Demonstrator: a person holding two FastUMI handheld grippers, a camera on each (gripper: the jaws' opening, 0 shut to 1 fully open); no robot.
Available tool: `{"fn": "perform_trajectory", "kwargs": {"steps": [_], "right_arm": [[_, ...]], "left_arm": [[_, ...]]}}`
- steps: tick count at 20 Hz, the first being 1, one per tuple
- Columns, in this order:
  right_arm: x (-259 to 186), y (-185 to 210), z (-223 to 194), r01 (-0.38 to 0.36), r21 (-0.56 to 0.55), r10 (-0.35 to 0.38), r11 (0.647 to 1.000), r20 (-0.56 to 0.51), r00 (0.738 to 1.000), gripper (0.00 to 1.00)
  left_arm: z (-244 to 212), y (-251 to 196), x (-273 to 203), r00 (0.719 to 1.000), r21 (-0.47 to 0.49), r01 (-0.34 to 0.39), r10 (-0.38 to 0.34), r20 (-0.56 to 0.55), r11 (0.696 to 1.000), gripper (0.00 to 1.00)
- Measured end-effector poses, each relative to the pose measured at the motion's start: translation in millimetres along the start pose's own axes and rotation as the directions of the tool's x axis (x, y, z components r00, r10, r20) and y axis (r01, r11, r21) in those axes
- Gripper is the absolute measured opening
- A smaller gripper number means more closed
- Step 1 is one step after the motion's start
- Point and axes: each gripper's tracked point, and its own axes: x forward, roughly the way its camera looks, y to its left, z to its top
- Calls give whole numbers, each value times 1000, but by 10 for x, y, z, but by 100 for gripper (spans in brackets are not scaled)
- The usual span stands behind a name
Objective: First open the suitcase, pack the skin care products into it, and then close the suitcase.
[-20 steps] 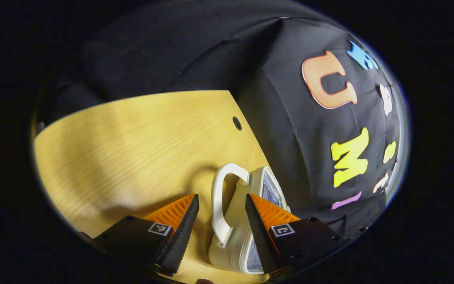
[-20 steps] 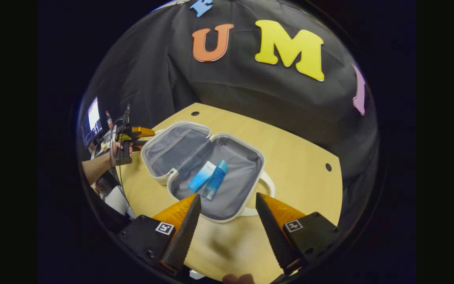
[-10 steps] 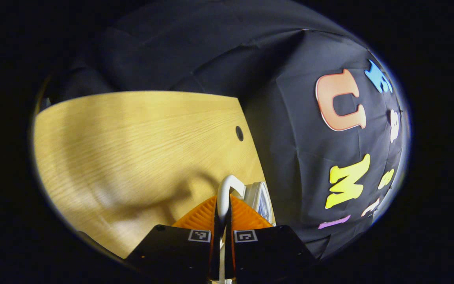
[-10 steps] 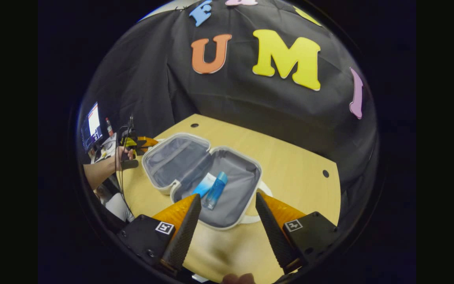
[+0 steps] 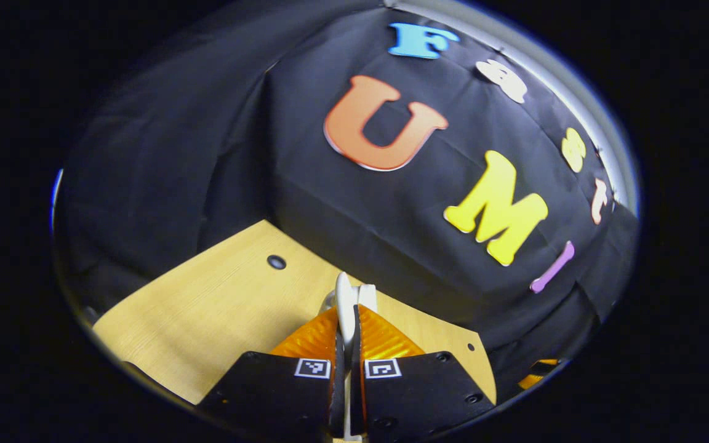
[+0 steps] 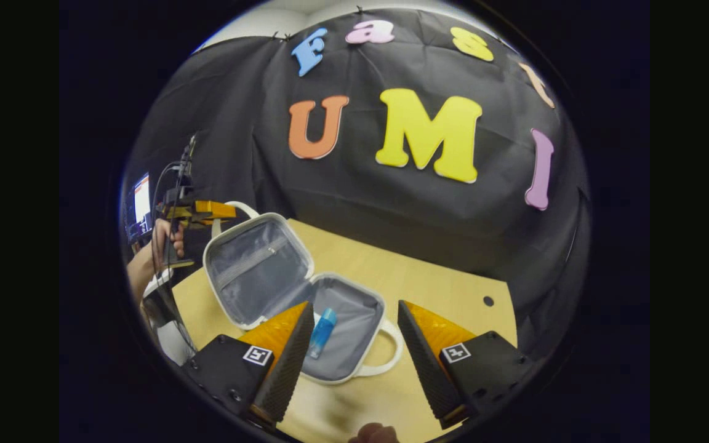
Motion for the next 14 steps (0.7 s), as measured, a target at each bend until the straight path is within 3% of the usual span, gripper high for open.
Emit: {"fn": "perform_trajectory", "kwargs": {"steps": [7,14], "right_arm": [[-278,-490,74,57,42,-60,997,69,996,81],[-630,-1193,-125,168,73,-175,983,106,979,81]], "left_arm": [[-161,-1023,-280,997,267,-8,-13,76,964,6],[-564,-1895,-171,996,467,-42,0,88,883,7]]}}
